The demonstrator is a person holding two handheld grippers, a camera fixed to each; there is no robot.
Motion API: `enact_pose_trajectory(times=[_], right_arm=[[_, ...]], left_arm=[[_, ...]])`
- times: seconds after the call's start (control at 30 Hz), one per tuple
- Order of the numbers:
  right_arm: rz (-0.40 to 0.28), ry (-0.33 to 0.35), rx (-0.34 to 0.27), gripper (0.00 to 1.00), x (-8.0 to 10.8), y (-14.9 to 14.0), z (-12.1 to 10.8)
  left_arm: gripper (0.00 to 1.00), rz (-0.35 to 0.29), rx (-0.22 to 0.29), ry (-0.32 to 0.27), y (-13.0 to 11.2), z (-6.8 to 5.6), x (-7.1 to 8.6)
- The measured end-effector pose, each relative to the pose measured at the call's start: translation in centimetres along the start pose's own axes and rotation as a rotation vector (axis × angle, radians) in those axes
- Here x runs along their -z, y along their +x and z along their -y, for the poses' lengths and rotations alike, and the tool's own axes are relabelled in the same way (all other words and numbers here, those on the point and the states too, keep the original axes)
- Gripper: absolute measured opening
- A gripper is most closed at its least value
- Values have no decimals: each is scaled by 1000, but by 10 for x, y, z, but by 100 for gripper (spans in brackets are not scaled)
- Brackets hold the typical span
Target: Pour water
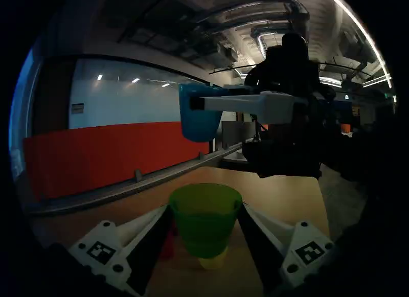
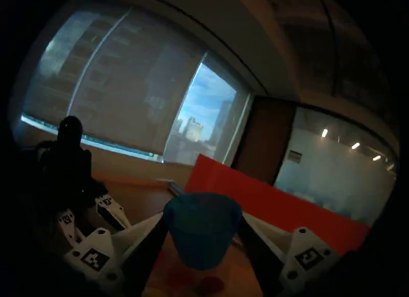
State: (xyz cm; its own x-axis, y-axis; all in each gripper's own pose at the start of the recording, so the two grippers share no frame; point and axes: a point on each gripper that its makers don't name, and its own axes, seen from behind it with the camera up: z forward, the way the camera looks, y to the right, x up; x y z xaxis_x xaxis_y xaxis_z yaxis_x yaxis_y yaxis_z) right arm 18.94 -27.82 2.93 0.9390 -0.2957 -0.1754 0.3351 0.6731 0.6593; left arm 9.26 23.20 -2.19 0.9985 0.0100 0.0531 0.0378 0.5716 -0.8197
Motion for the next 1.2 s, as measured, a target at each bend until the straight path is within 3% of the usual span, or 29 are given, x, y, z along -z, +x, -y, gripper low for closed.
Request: enact_pose_trajectory(times=[0.17,0.3,0.7,1.2], right_arm=[[-11,20,-129,90,3,-1,-2],[-6,26,-168,90,6,-3,-4],[18,24,-190,90,14,-19,-11],[51,-21,-204,90,41,-52,-33]], left_arm=[[85,2,-2,5,0,1,0],[85,5,-3,8,0,3,0],[85,17,-1,24,-3,10,0],[86,55,-12,58,-13,25,10]])
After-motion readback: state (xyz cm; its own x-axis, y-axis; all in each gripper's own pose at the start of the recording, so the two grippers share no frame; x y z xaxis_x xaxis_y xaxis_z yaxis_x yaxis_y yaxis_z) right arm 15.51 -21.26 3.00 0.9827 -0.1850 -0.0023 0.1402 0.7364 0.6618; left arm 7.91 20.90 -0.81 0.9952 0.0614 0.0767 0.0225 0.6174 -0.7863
